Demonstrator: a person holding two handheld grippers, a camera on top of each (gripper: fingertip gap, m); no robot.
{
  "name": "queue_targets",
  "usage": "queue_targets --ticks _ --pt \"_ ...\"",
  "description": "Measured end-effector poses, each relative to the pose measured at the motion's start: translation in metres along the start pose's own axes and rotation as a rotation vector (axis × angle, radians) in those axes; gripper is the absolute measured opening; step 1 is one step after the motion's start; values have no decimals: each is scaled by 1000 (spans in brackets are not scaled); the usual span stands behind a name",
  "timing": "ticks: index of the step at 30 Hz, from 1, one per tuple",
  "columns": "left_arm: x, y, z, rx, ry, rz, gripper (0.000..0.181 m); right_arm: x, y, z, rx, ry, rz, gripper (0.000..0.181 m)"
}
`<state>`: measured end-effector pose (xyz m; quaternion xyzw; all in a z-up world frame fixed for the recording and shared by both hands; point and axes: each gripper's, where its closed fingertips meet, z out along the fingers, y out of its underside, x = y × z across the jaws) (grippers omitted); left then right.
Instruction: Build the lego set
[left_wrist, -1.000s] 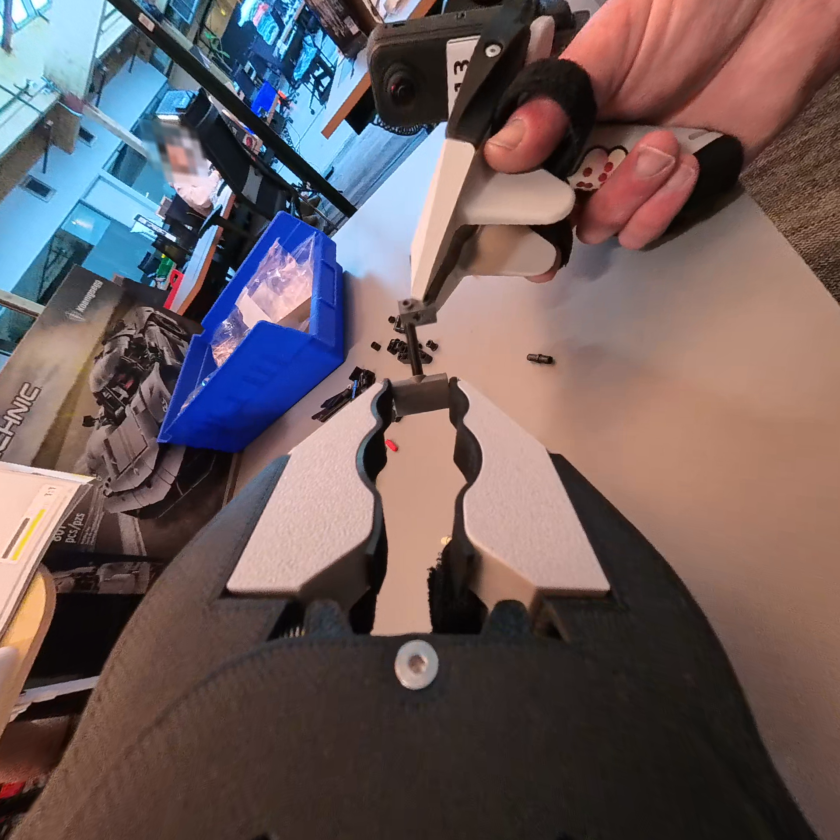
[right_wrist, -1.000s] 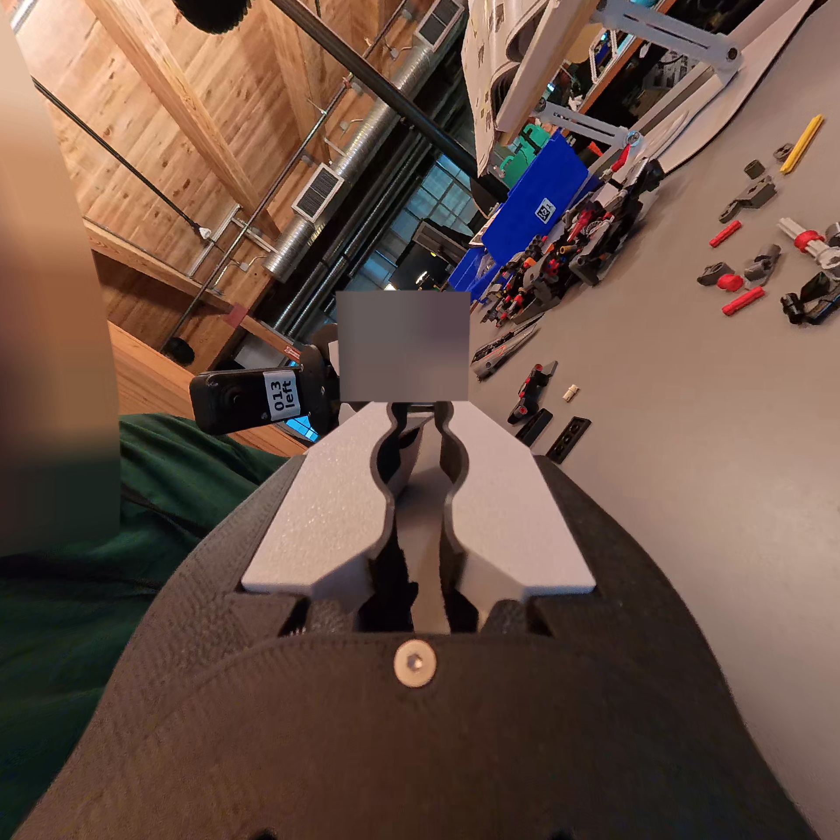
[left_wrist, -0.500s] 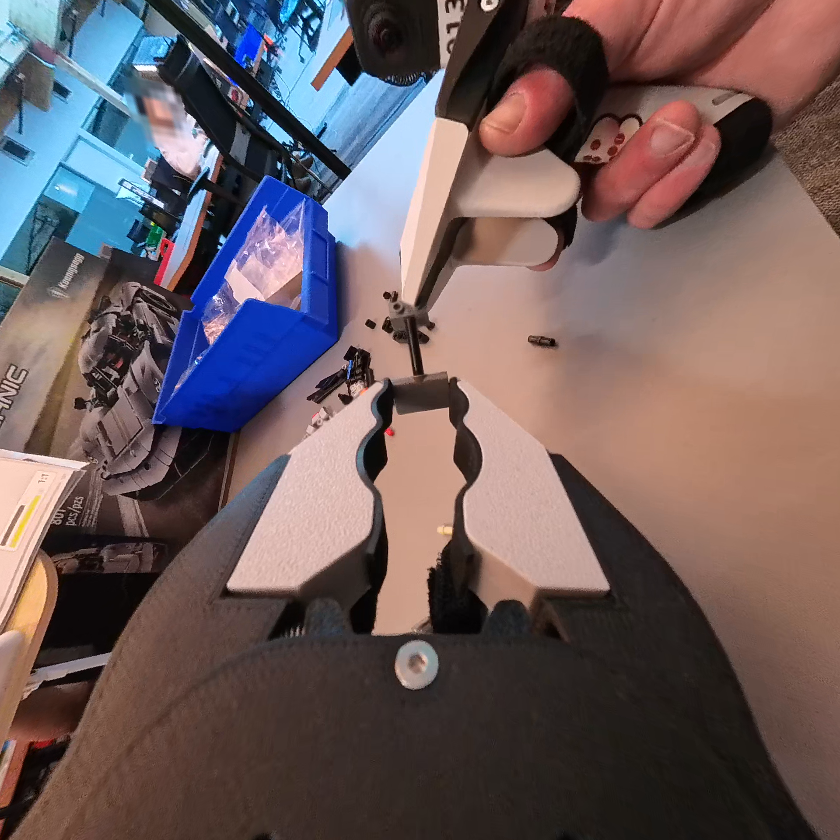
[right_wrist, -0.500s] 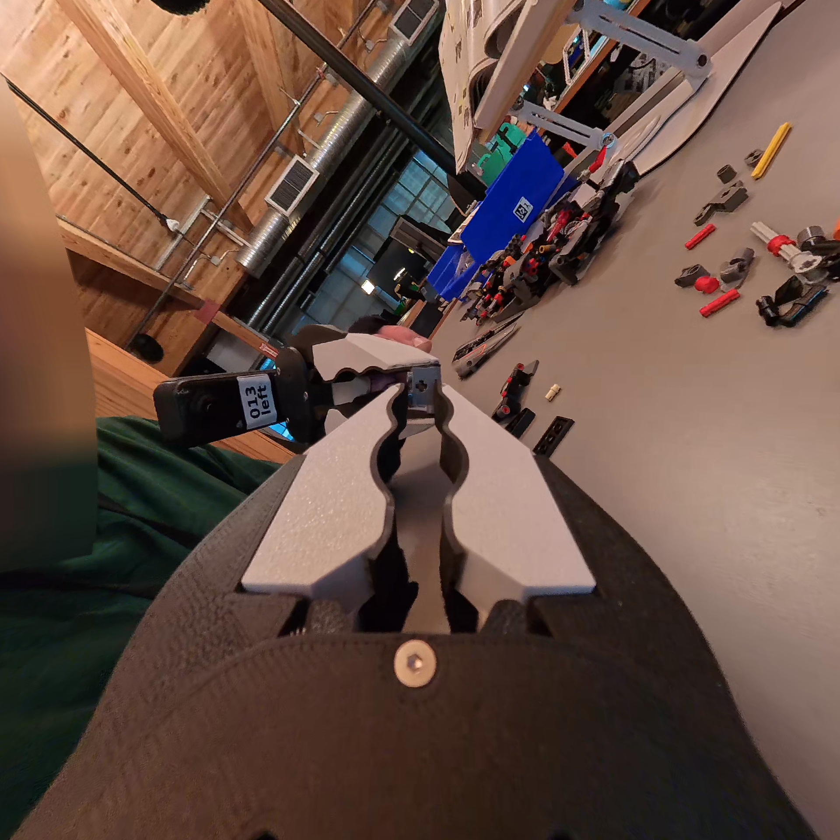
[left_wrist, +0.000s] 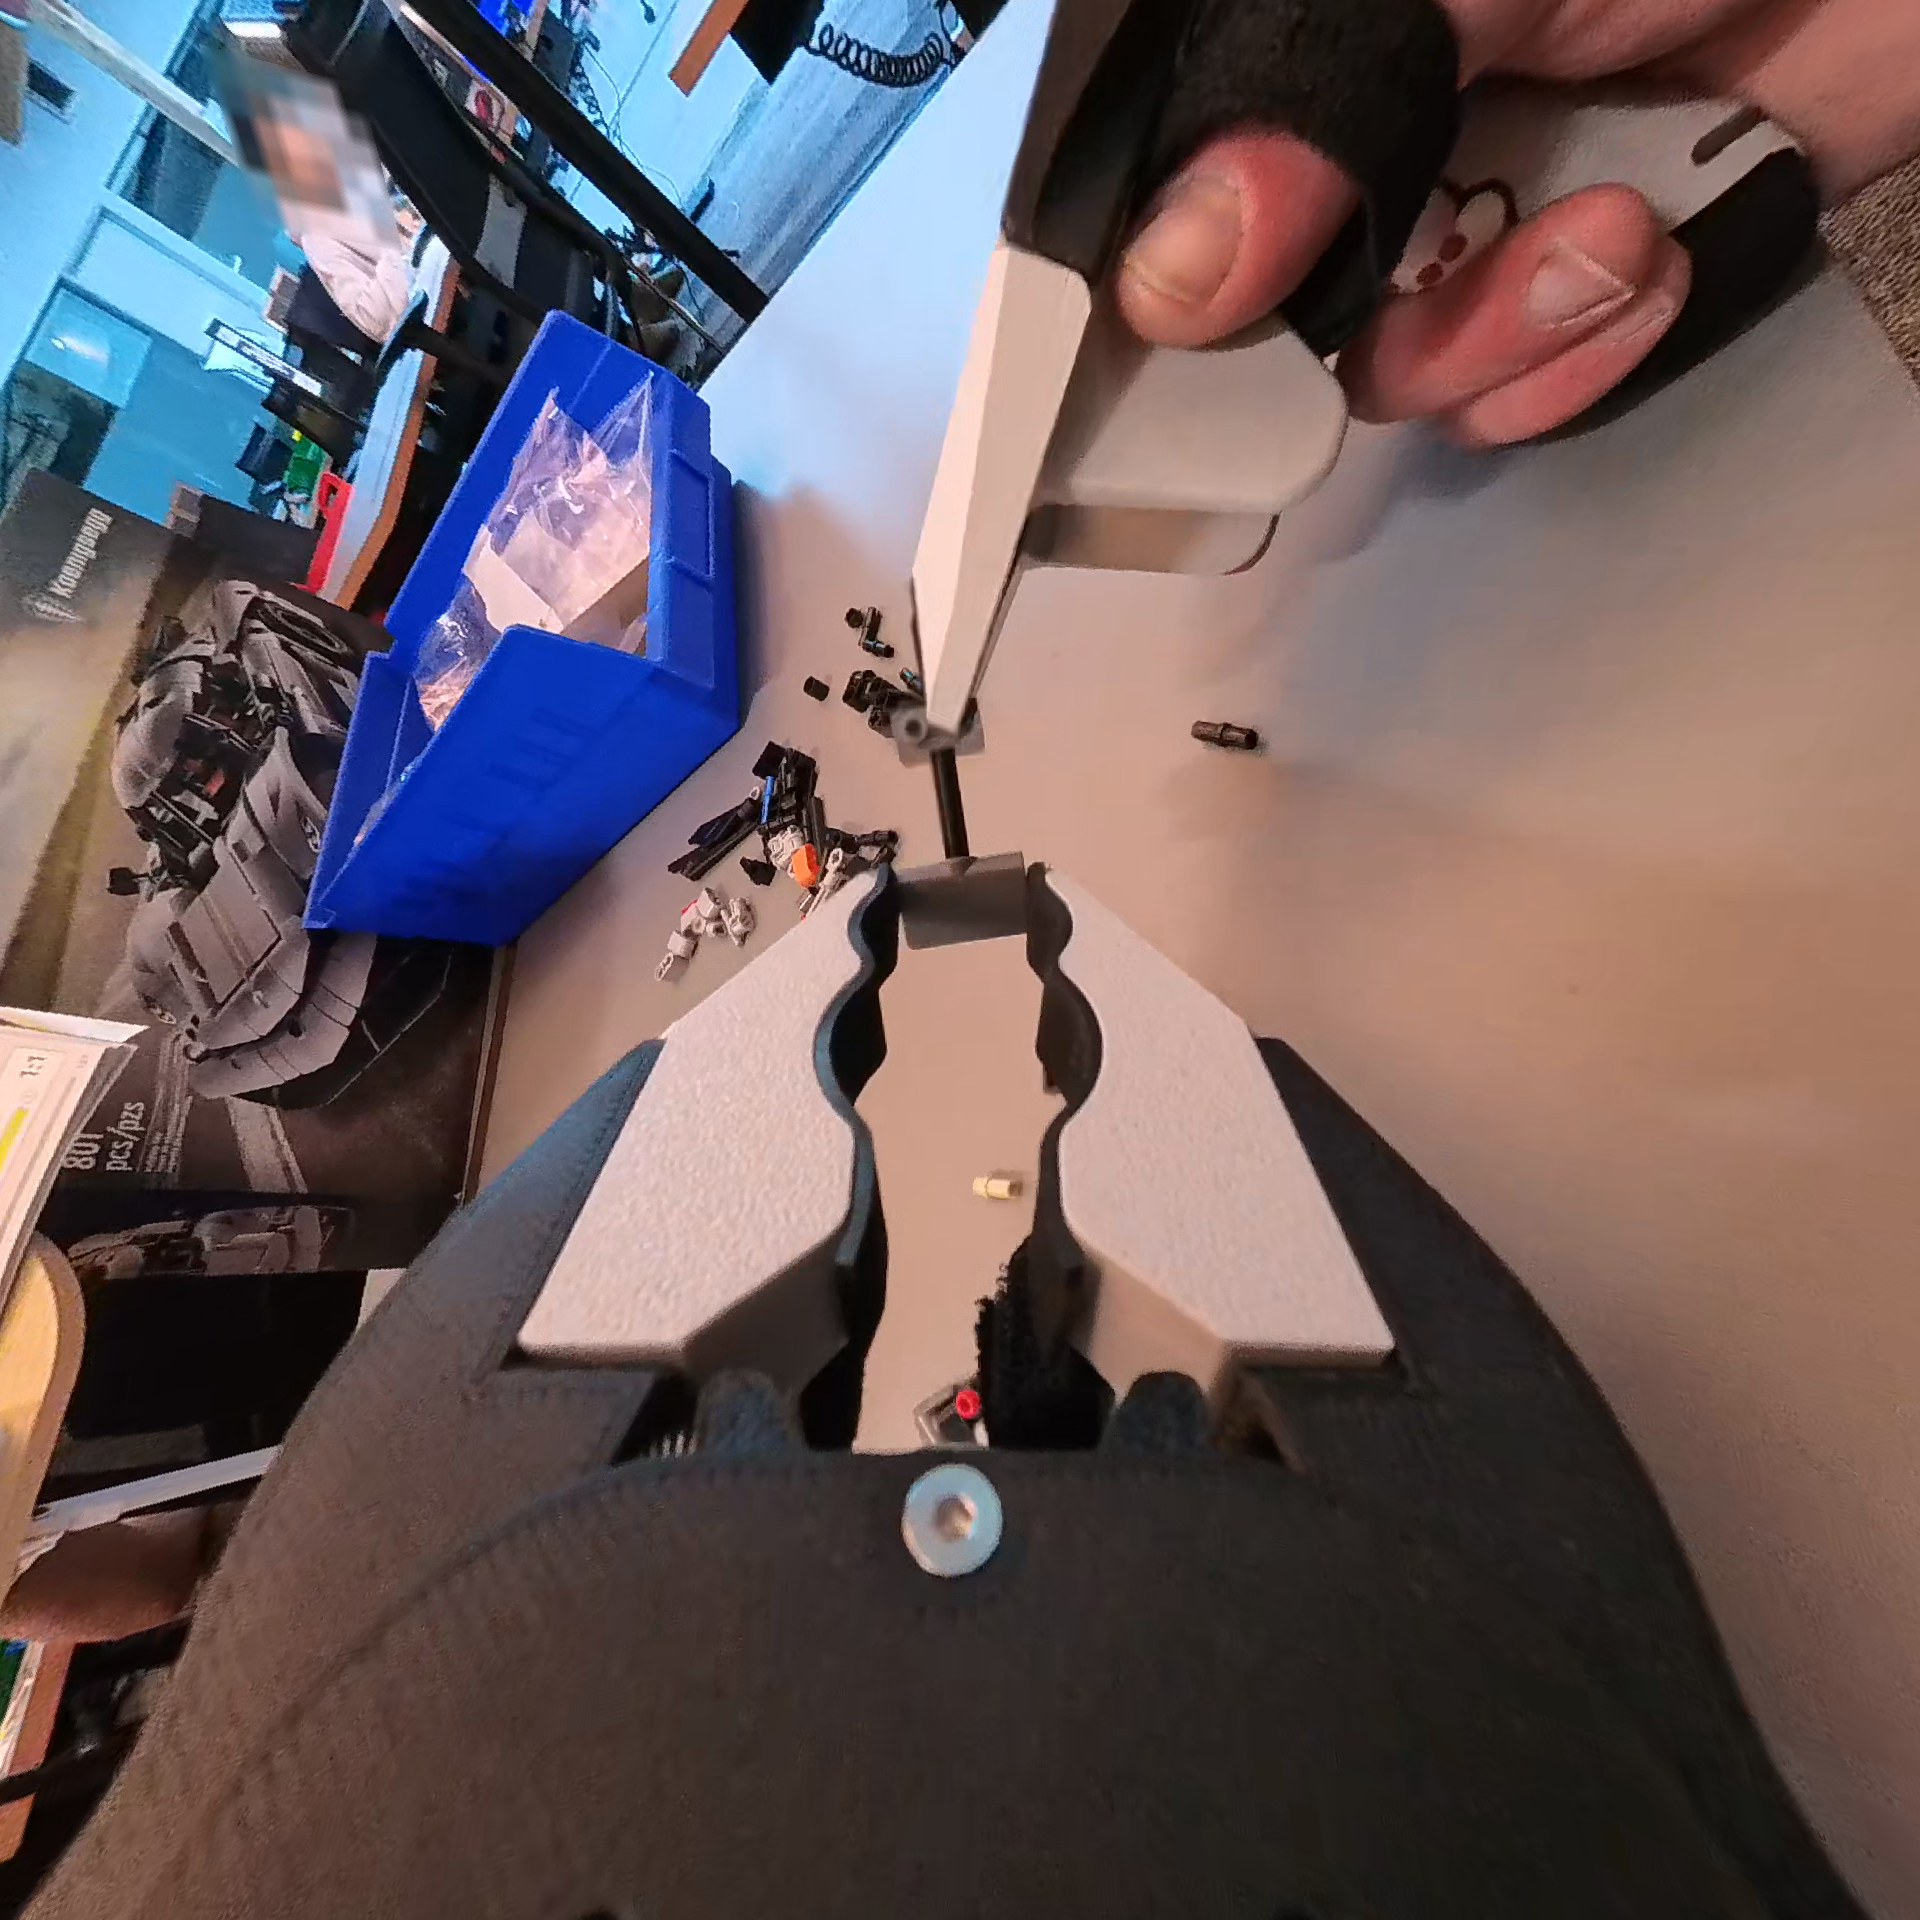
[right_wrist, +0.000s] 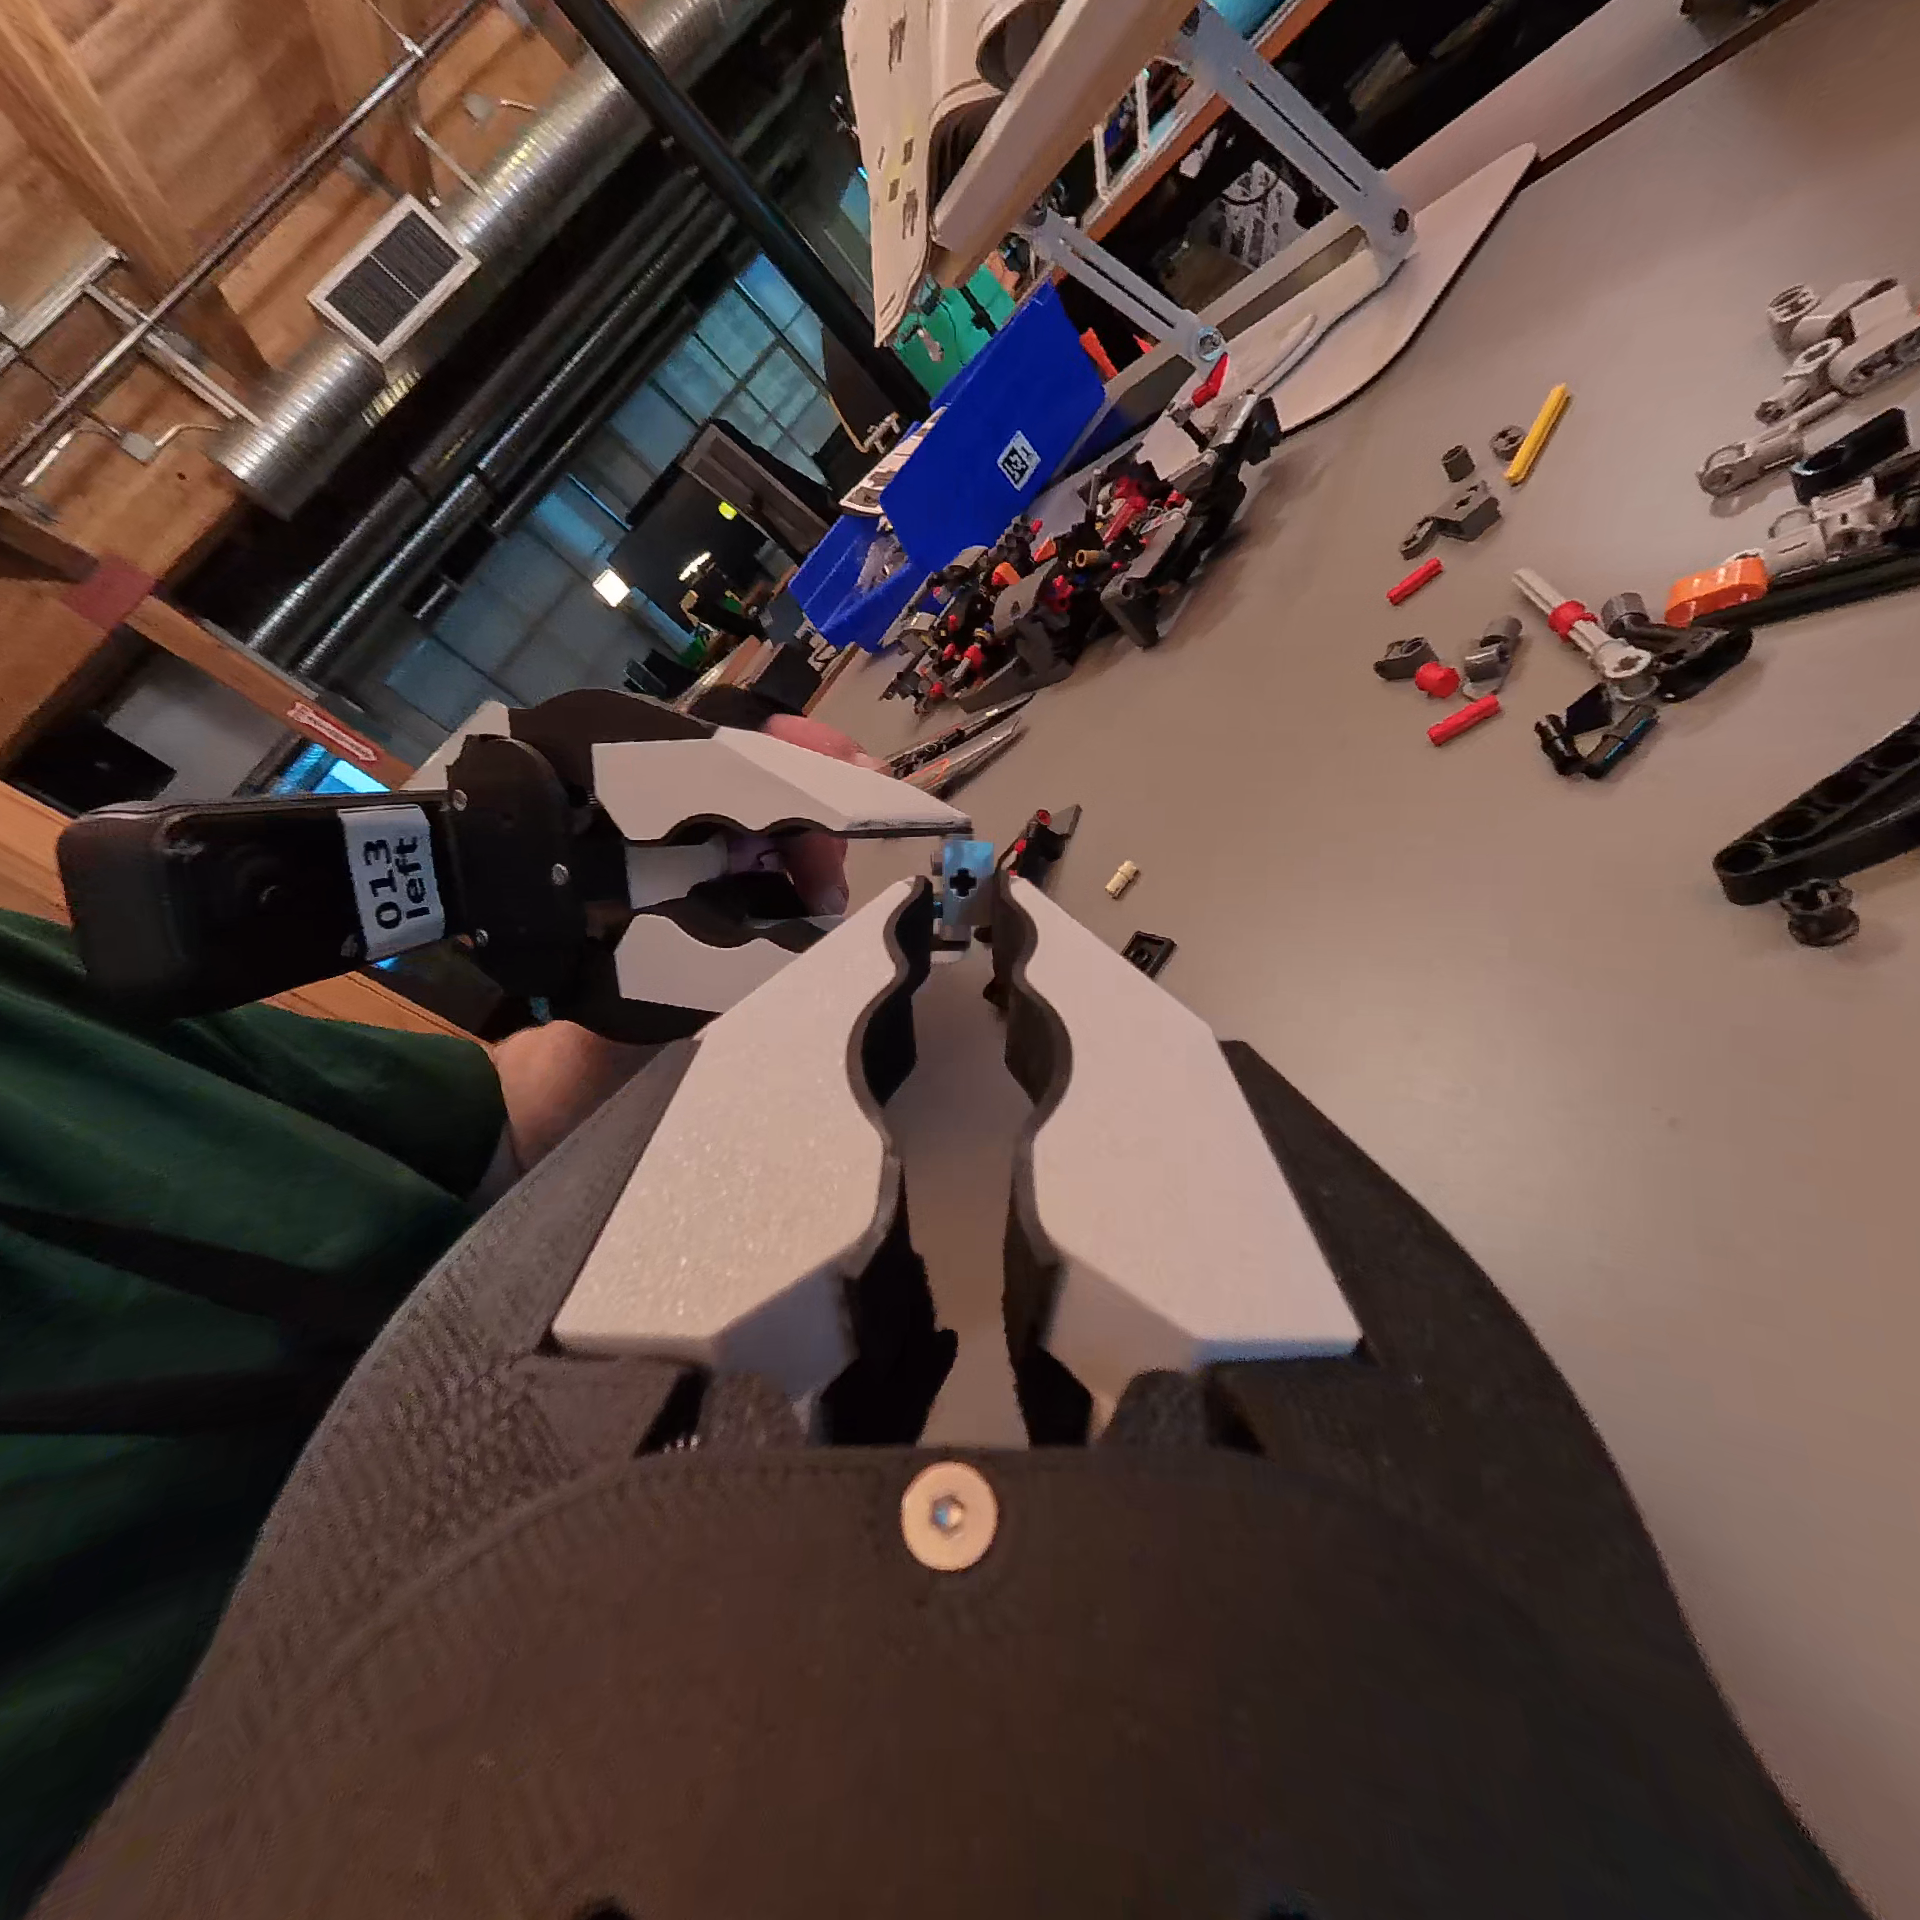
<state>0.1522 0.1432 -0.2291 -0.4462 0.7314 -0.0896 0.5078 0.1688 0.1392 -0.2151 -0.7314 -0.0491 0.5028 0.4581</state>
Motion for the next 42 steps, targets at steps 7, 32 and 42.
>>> queue_targets --ticks 7,32,42 --pt "-1 1 2 5 -12 -15 22 2 0 1 5 23 -8 9" --pt "-18 -29 -23 391 95 -319 23 -42 -29 -12 -8 -44 -336 23" --pt "-9 -49 -42 558 255 -378 23 -70 -20 -7 -224 -104 -752 22"
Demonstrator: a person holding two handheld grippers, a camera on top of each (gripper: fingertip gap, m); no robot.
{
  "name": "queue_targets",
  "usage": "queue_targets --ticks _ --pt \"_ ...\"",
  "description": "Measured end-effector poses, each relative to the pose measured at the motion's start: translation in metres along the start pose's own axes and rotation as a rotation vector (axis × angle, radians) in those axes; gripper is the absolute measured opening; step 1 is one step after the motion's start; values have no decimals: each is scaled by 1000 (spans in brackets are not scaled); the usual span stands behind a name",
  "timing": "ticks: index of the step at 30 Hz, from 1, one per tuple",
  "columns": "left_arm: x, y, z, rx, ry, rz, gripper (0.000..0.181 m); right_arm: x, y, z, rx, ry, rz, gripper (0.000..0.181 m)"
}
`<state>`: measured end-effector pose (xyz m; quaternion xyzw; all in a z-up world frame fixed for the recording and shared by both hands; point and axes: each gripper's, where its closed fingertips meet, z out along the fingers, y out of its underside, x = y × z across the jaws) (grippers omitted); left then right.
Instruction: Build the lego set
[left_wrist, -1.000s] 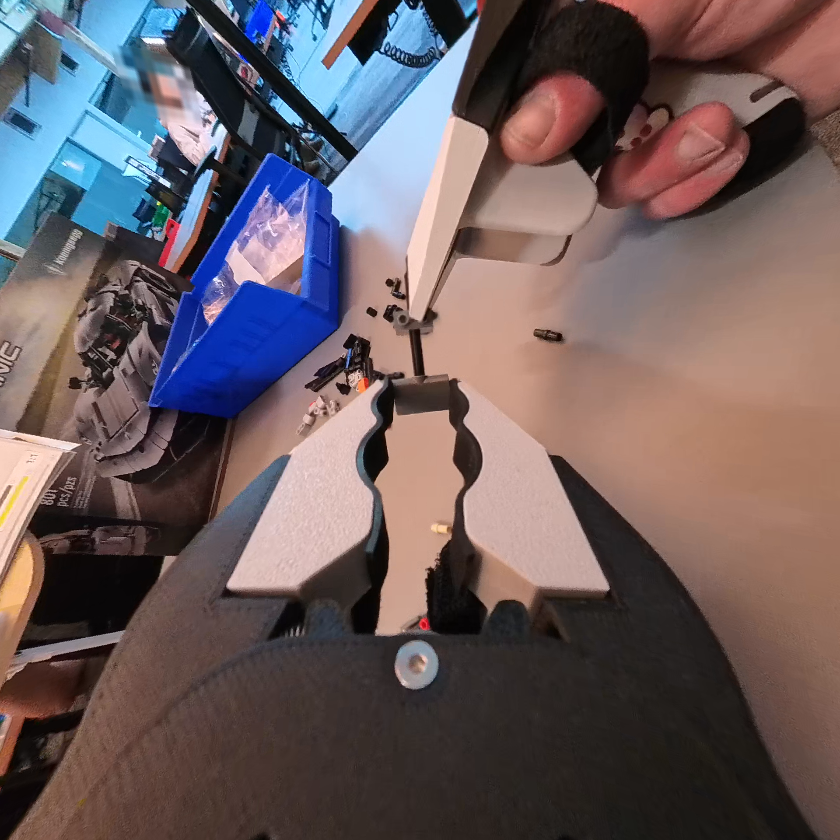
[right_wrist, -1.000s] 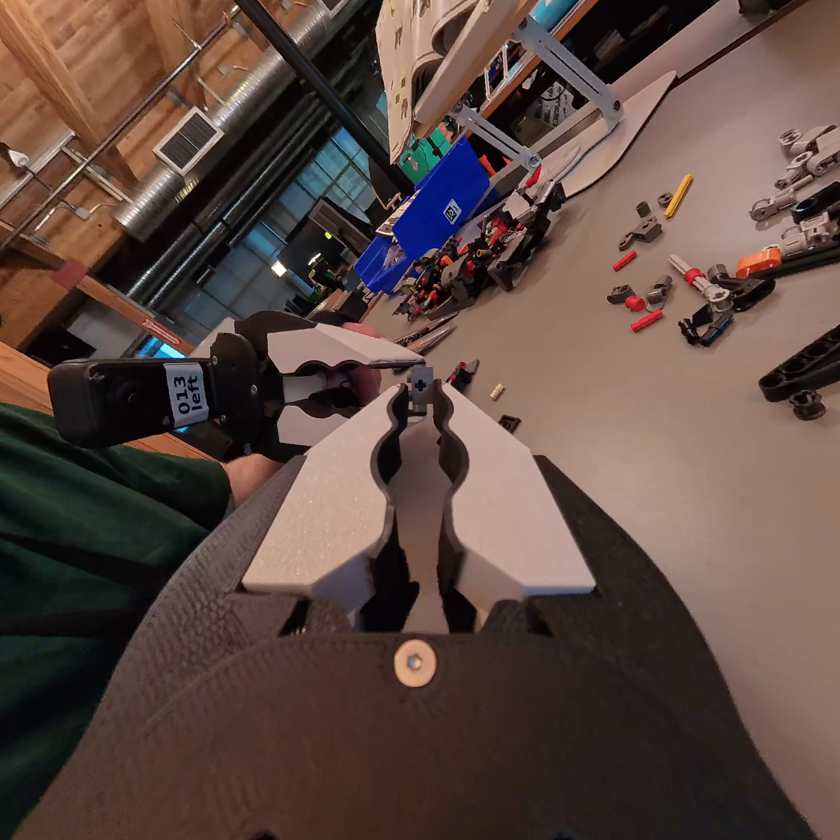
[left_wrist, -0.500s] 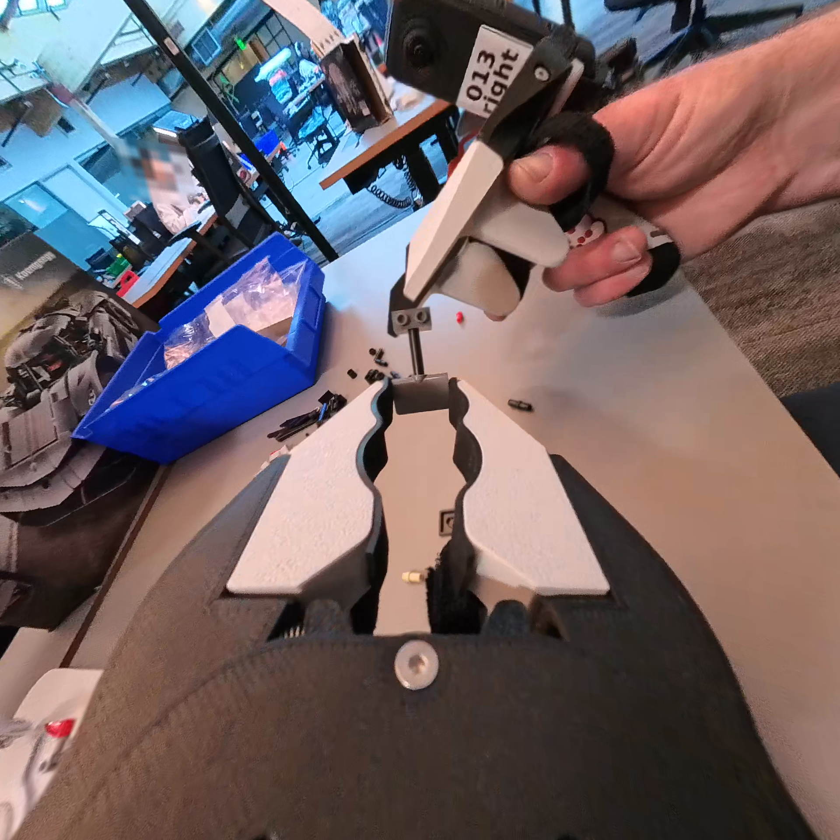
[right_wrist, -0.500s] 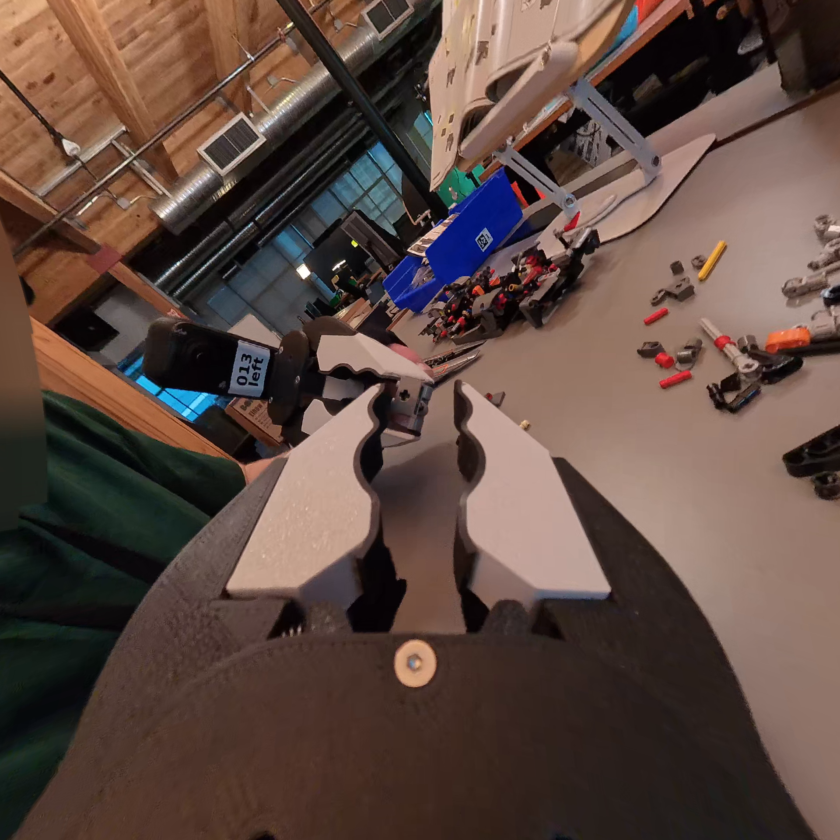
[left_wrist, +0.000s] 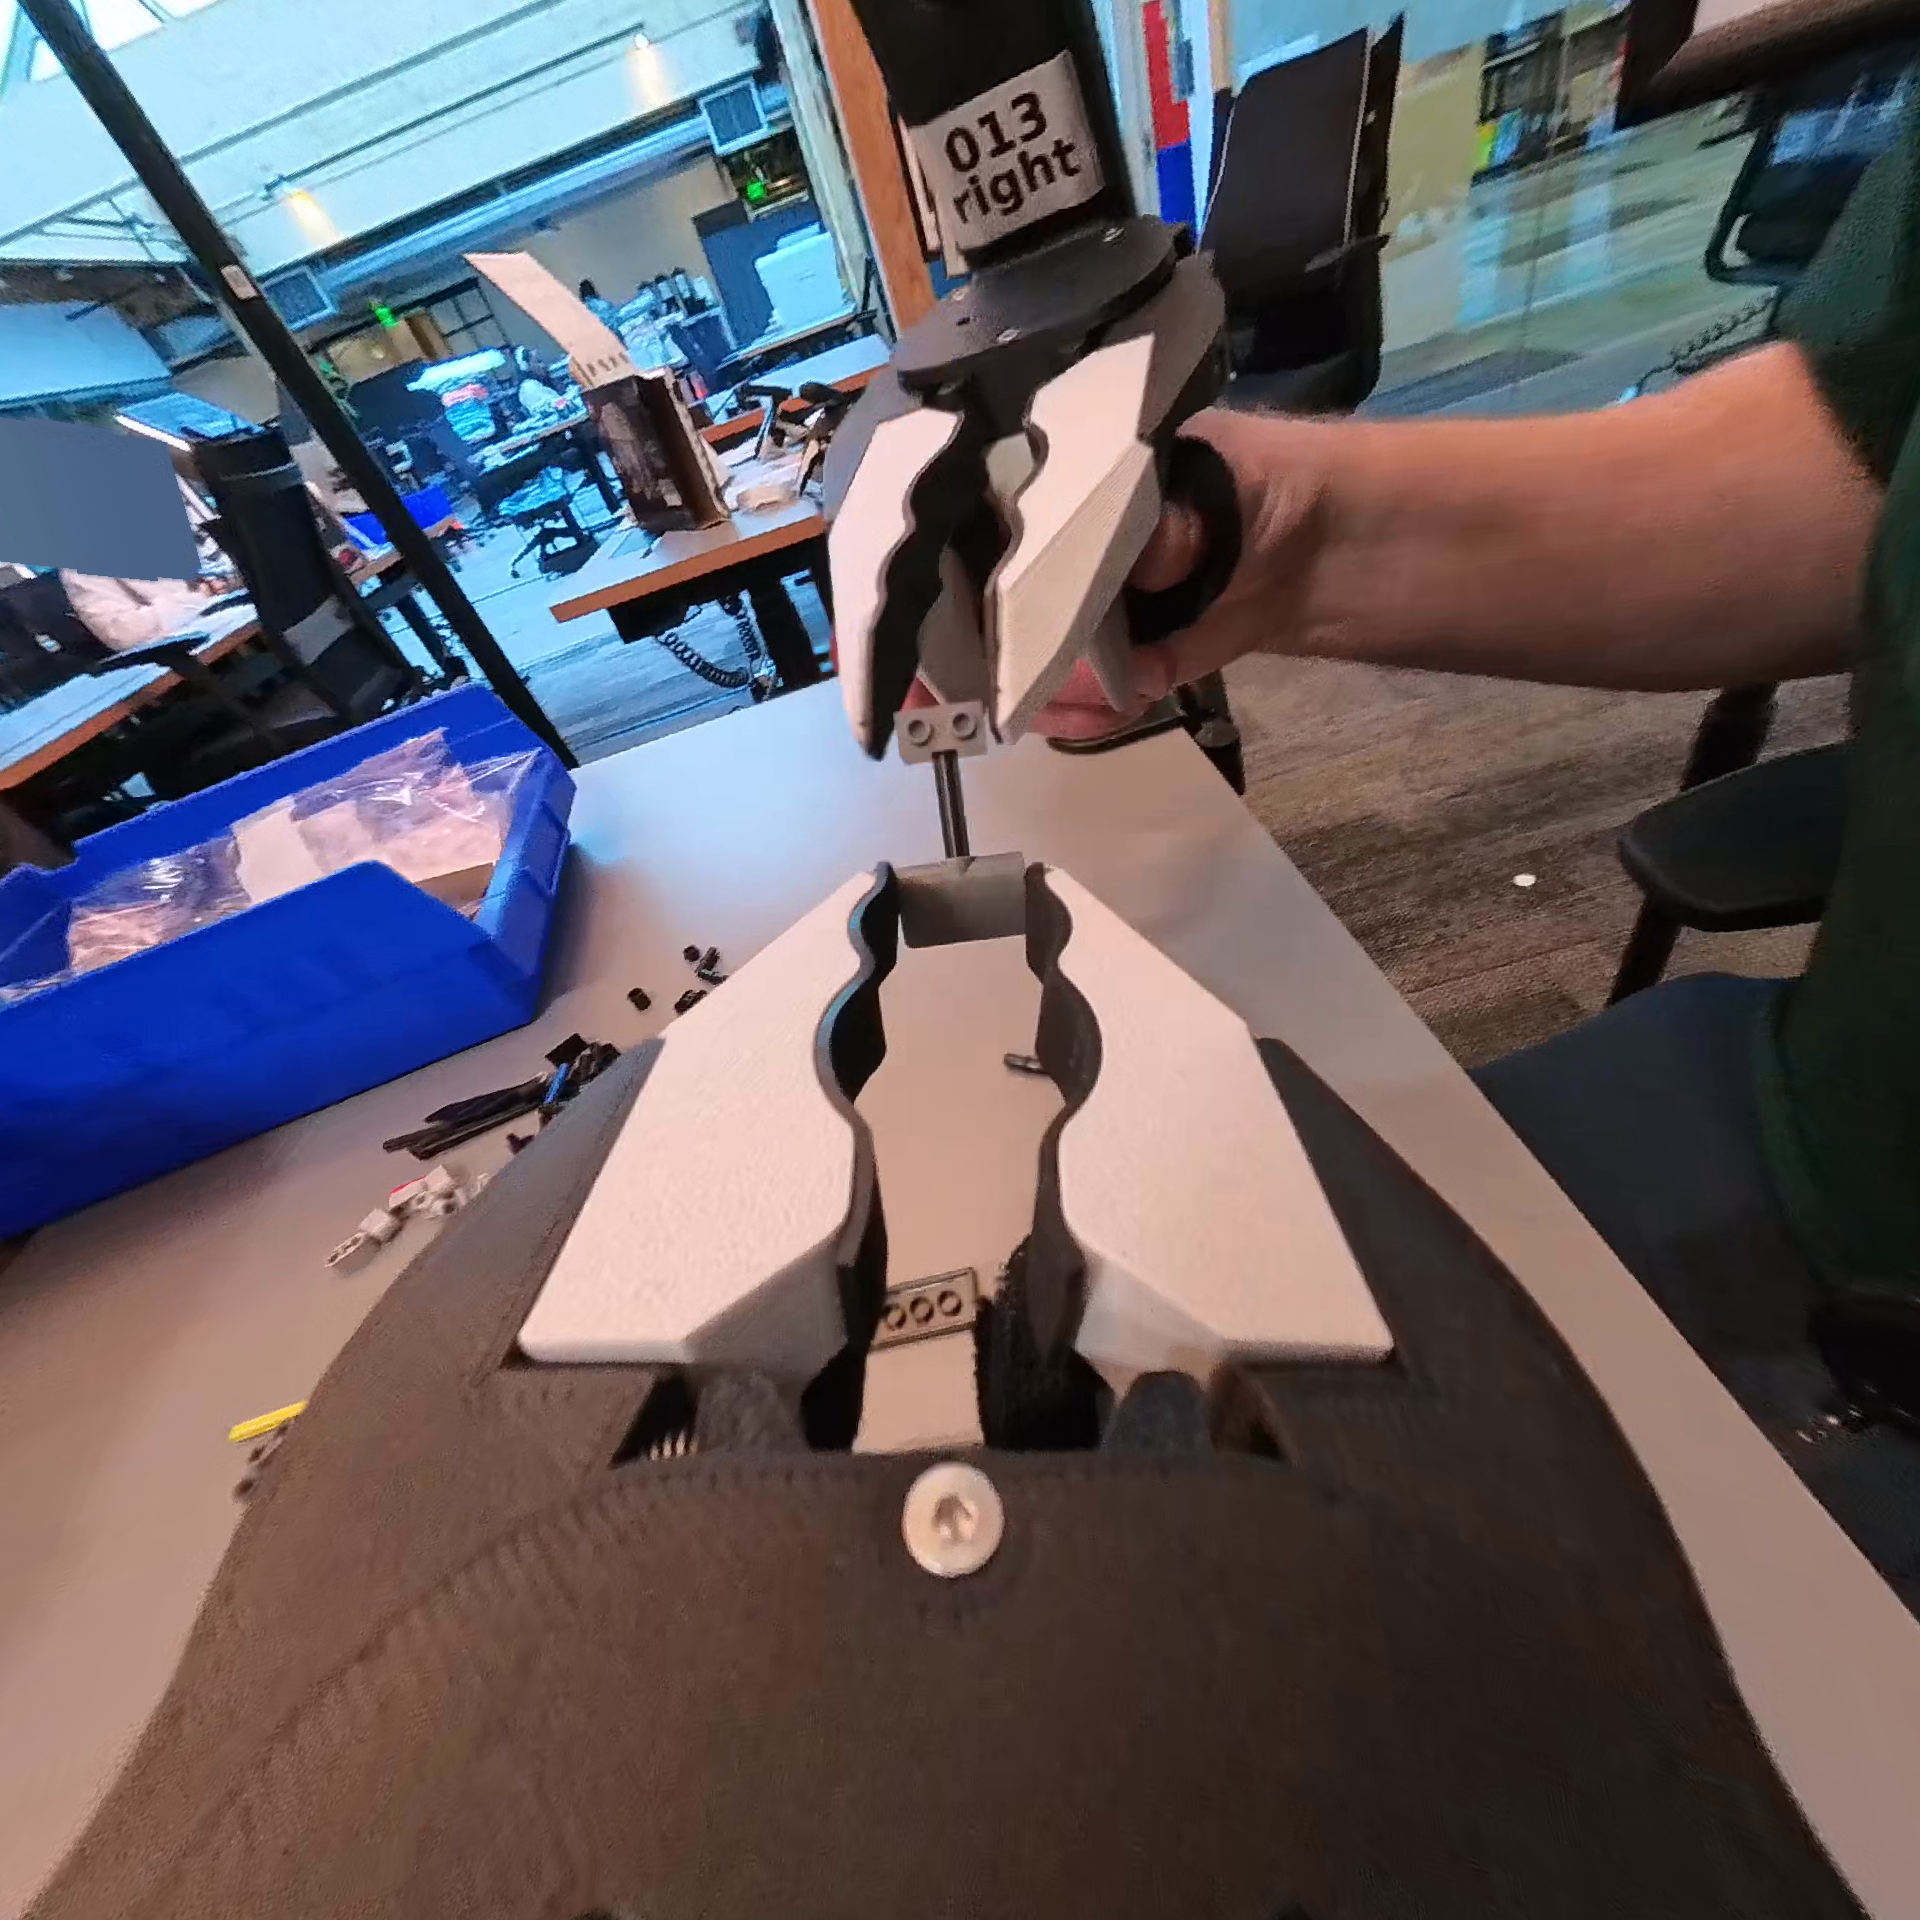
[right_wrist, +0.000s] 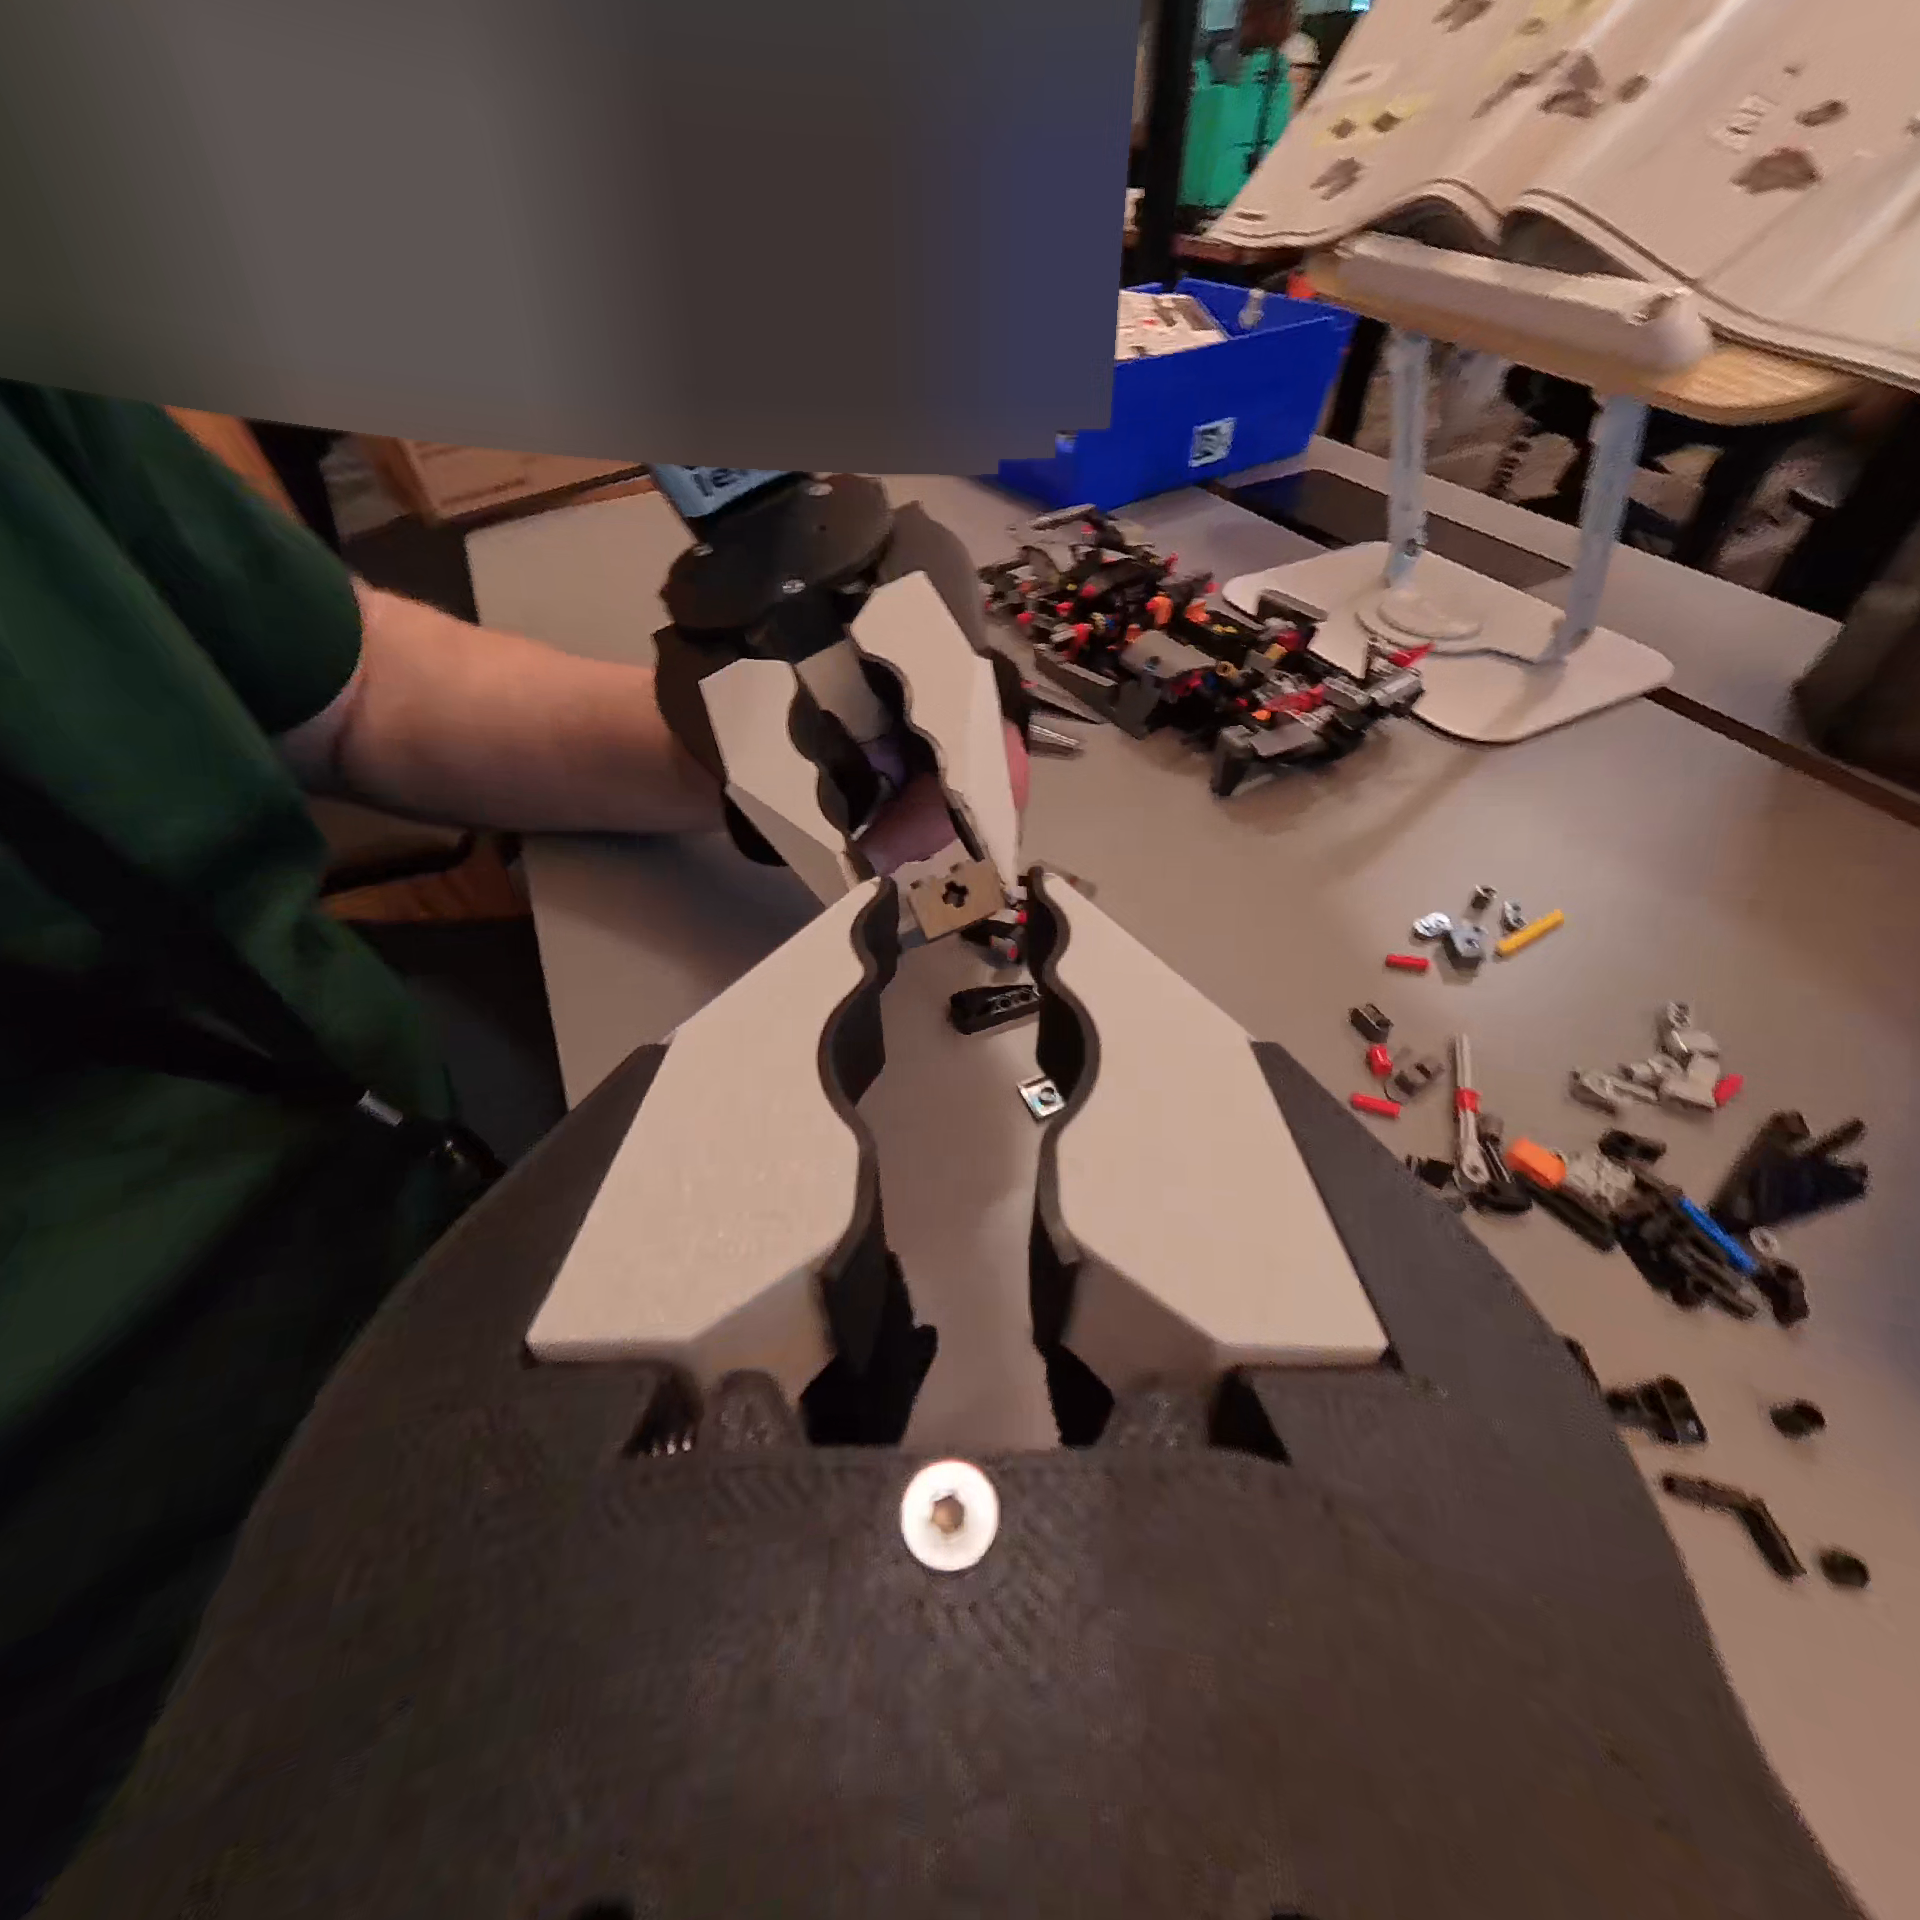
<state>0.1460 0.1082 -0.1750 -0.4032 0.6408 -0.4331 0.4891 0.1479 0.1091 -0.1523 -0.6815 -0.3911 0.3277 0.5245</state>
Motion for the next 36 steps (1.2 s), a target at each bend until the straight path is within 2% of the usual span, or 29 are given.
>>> queue_targets --ticks 2,11,26,31,36 --pt "1 -2 -1 14 13 -14 23 -3 -3 1 7 -33 -17 16" --pt "3 -9 -3 58 42 -65 22 -9 -11 1 64 -56 -69 15" --pt "2 -5 -1 17 19 -68 21 -11 -10 6 55 -9 -96 15" --pt "2 -9 -1 26 19 -60 21 -9 3 16 -26 10 -130 15" --pt "0 -3 0 -1 18 -78 22 -5 7 17 -22 1 -74 15"
